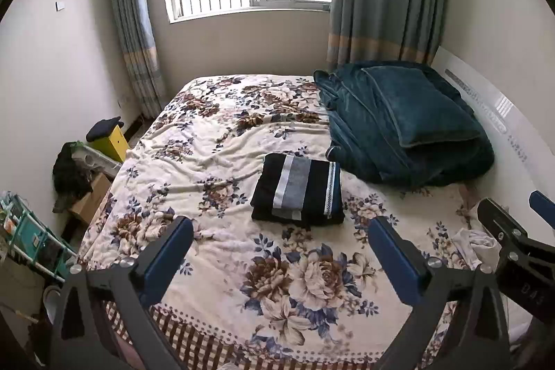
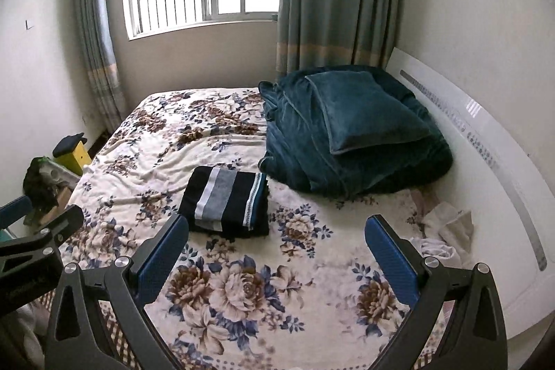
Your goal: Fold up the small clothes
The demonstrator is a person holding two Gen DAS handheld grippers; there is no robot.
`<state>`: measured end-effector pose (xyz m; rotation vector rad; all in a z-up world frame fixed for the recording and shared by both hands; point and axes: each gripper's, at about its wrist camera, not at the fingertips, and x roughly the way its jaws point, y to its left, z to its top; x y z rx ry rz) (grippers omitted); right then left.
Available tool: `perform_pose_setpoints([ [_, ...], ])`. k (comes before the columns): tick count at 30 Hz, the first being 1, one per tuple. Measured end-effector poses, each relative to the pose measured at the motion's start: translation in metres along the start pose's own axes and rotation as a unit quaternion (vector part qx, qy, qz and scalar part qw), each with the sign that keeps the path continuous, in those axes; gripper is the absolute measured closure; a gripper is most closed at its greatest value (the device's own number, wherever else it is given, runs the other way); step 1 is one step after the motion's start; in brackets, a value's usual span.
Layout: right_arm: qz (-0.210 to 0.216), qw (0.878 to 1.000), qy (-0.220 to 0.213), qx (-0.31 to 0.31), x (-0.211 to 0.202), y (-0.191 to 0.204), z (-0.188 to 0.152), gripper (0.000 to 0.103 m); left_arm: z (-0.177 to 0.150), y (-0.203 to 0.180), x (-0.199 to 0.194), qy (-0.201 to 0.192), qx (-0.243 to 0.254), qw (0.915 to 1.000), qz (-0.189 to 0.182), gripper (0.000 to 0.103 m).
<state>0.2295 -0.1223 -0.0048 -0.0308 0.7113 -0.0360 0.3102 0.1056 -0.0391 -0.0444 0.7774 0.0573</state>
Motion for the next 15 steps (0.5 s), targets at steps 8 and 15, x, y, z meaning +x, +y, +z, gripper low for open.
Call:
perform_pose_setpoints([
  [8,0.000,1.000,-0.004,0.003,-0.003,-0.005,0.004,0.000,-0.003,-0.001,-0.008,-0.006,-0.001,0.9999,0.008,0.000],
  [15,0.002,1.000,-0.004,0.003,-0.006,-0.006,0.005,0.000,-0.007,-0.003,-0.015,-0.009,-0.006,0.9999,0.010,0.000],
])
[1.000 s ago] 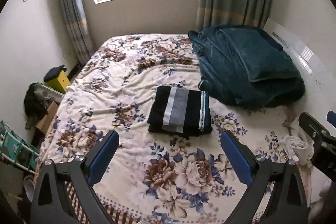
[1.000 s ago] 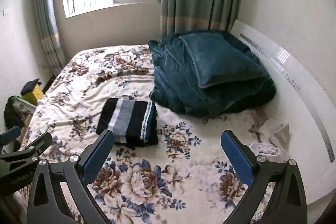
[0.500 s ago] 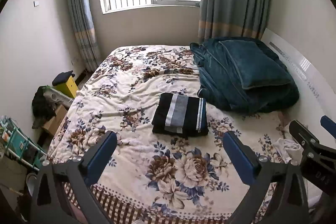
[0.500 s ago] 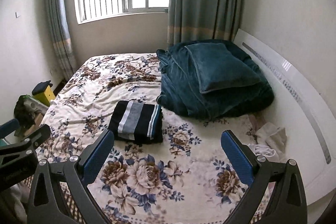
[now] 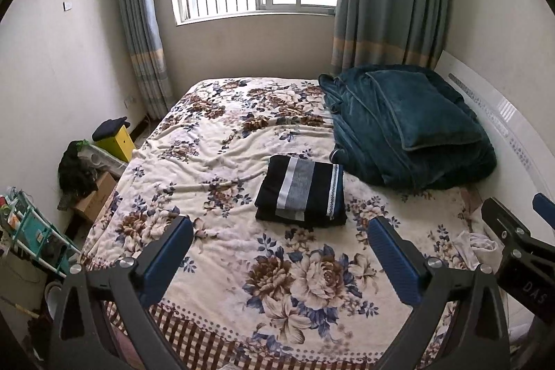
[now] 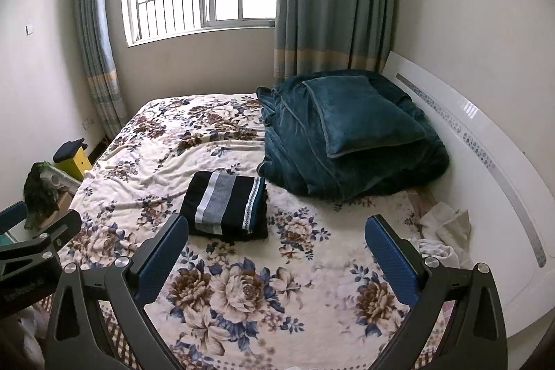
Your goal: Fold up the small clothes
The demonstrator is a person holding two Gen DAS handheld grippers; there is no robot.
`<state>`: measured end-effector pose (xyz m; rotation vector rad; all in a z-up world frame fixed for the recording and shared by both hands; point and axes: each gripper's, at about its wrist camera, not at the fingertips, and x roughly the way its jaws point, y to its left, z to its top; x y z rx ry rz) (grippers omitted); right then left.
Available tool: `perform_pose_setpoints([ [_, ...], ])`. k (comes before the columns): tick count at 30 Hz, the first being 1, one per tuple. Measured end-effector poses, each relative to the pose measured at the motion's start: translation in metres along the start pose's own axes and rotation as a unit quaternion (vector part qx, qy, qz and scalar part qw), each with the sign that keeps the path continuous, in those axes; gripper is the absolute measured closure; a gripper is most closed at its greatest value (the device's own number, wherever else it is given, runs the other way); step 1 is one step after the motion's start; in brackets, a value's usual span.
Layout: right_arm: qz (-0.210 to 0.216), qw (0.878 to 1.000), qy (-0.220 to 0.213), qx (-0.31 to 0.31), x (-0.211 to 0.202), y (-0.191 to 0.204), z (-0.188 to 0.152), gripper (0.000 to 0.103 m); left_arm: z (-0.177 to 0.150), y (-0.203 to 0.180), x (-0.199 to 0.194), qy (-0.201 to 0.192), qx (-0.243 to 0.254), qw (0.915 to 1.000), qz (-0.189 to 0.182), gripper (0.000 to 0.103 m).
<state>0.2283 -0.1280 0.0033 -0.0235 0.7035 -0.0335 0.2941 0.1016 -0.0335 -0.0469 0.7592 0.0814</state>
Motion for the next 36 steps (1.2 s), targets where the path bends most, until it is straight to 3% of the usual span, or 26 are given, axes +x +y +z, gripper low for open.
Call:
perform_pose_setpoints([
  [36,0.007,1.000,-0.005,0.000,-0.012,0.014,-0.001,0.000,0.005,0.011,-0.019,-0.009,-0.011,0.9998,0.011,0.000],
])
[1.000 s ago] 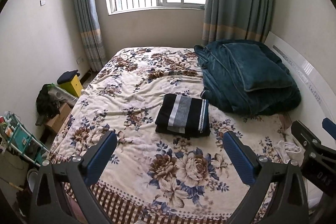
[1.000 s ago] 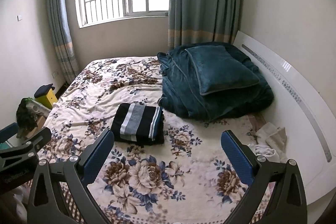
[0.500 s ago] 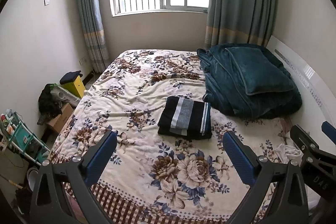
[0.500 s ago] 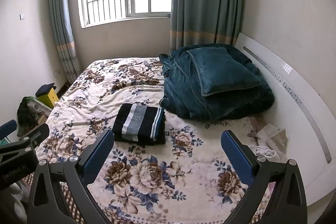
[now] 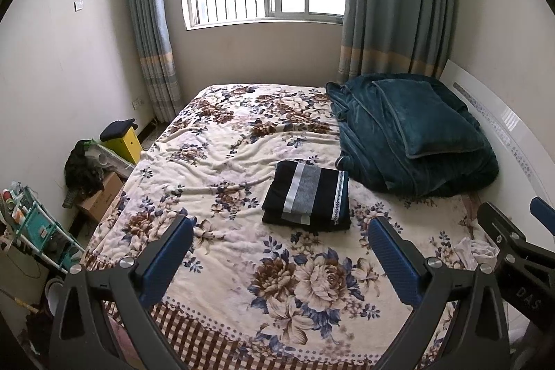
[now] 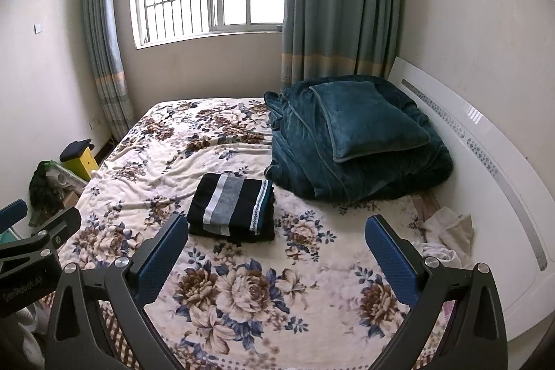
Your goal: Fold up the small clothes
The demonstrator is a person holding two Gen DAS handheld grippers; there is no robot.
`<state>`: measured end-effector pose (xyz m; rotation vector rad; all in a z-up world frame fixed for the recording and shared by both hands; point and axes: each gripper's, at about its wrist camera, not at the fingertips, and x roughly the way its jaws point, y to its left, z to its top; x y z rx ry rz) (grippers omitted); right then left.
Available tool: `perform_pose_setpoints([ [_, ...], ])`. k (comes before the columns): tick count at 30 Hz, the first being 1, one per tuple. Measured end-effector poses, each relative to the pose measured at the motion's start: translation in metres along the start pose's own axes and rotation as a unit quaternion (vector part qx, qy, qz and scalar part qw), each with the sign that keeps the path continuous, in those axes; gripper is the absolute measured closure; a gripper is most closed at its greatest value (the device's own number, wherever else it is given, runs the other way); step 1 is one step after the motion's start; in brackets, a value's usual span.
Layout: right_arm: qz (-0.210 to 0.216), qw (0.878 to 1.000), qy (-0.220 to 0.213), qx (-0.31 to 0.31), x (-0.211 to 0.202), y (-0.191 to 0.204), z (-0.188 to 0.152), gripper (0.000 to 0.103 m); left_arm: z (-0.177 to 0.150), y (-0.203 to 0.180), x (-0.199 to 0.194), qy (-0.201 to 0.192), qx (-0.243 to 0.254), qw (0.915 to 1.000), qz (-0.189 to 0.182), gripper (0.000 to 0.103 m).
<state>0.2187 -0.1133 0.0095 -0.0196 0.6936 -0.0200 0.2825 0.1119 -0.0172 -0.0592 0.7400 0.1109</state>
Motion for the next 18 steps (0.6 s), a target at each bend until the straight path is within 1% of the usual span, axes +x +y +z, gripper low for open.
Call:
perform_pose_setpoints([
  [18,-0.004,1.000,-0.001,0.003,-0.0023,0.0034,-0.0050,0.000,0.0002,-0.0017,-0.0051,-0.002,0.002,1.0000,0.001,0.000],
])
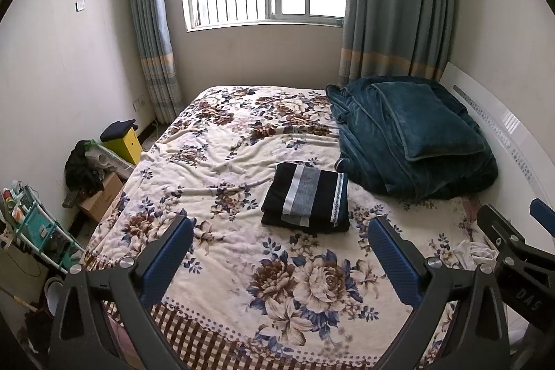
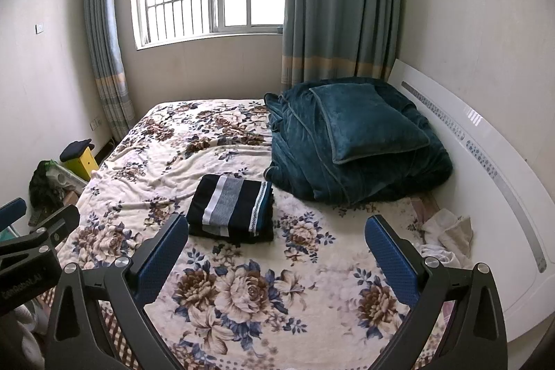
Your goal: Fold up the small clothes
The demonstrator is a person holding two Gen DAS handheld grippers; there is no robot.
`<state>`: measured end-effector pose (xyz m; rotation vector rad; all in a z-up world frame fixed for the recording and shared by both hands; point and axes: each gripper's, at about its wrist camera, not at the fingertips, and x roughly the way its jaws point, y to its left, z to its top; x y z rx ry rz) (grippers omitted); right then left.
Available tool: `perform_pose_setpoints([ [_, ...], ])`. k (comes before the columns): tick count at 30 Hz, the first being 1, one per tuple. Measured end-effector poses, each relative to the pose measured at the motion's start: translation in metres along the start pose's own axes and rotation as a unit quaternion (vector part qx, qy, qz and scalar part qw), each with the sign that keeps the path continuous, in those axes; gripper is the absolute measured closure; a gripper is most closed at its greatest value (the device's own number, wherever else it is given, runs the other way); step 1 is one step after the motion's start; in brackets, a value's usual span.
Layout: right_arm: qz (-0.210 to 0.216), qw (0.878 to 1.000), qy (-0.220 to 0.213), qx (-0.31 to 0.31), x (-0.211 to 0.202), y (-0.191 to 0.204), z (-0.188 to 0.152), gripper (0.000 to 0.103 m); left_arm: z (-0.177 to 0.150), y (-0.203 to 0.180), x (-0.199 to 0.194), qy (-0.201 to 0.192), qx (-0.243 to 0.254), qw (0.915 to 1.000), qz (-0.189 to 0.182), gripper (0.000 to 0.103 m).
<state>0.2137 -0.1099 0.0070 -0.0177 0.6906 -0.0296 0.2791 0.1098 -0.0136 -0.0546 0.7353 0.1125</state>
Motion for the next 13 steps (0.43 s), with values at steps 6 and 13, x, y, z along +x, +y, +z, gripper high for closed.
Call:
perform_pose_setpoints([
  [6,0.001,1.000,0.000,0.001,-0.0004,-0.0003,0.0007,0.000,0.0000,-0.0008,-0.0010,0.000,-0.002,1.0000,0.004,0.000],
  [13,0.000,1.000,0.000,0.003,-0.0007,0.0009,0.0007,0.000,0.0047,-0.0015,-0.0022,-0.008,-0.003,1.0000,0.004,0.000],
])
